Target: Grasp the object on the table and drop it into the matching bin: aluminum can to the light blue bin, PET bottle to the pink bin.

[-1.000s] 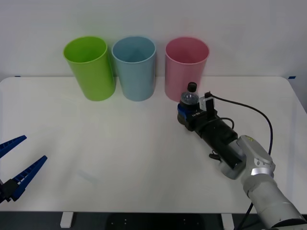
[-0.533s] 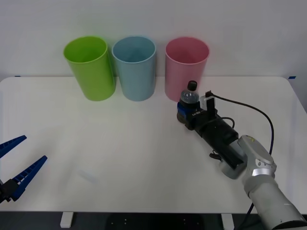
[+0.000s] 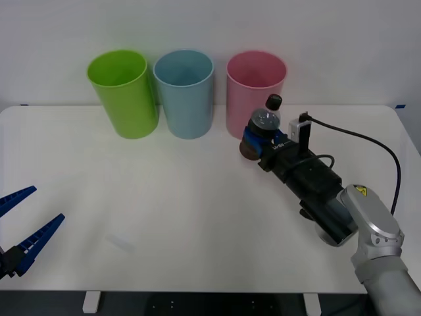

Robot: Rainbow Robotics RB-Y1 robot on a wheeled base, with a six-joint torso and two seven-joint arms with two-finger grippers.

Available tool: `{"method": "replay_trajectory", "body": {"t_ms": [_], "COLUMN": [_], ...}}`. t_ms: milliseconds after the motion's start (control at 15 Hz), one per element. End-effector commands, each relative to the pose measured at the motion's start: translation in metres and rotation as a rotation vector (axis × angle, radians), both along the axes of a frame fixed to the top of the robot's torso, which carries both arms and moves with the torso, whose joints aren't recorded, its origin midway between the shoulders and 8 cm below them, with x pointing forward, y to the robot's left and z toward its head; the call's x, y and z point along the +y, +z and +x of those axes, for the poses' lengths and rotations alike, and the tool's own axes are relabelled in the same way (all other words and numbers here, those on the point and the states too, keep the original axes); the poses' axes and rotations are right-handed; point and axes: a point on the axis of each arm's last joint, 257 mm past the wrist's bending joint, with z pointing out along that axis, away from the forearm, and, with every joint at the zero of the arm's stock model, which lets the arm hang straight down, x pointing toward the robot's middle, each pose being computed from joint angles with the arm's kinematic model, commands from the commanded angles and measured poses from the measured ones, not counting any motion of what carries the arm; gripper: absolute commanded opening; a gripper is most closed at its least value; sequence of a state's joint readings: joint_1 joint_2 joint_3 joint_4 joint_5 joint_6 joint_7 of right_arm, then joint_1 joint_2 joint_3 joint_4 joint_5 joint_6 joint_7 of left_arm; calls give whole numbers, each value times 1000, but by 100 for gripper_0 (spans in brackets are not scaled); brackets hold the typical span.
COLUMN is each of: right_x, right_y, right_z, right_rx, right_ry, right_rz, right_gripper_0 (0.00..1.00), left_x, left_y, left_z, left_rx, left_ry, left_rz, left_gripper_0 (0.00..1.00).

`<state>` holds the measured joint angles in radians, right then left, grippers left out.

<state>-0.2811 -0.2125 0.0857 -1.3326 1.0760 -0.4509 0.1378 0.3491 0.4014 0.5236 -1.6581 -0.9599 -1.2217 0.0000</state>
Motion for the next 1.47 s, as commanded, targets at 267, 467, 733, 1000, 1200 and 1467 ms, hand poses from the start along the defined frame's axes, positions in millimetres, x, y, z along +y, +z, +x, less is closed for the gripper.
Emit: {"method": "replay_trajectory", "body": {"t_ms": [267, 467, 733, 1000, 1200, 1467], "right_x": [-8, -10, -5, -6, -9, -11], "right_y": [62, 95, 141, 177, 193, 211], "right_z": [-9, -15, -16, -1, 23, 61], "right_rx": [-33, -51, -79, -126, -140, -161], "right_ry": [52, 100, 165, 176, 154, 78], "right_rz": [82, 112, 121, 84, 49, 19], "right_gripper_0": [0, 0, 0, 0, 0, 0], "left_x": [0, 0, 0, 0, 0, 0], "left_y": [0, 0, 0, 0, 0, 0], "left_z": [0, 0, 0, 0, 0, 0], "left_rx": [0, 0, 0, 0, 0, 0], "left_ry": [0, 0, 0, 0, 0, 0], "left_rz": [0, 0, 0, 0, 0, 0], "left_gripper_0": [100, 100, 100, 100, 100, 100]}}
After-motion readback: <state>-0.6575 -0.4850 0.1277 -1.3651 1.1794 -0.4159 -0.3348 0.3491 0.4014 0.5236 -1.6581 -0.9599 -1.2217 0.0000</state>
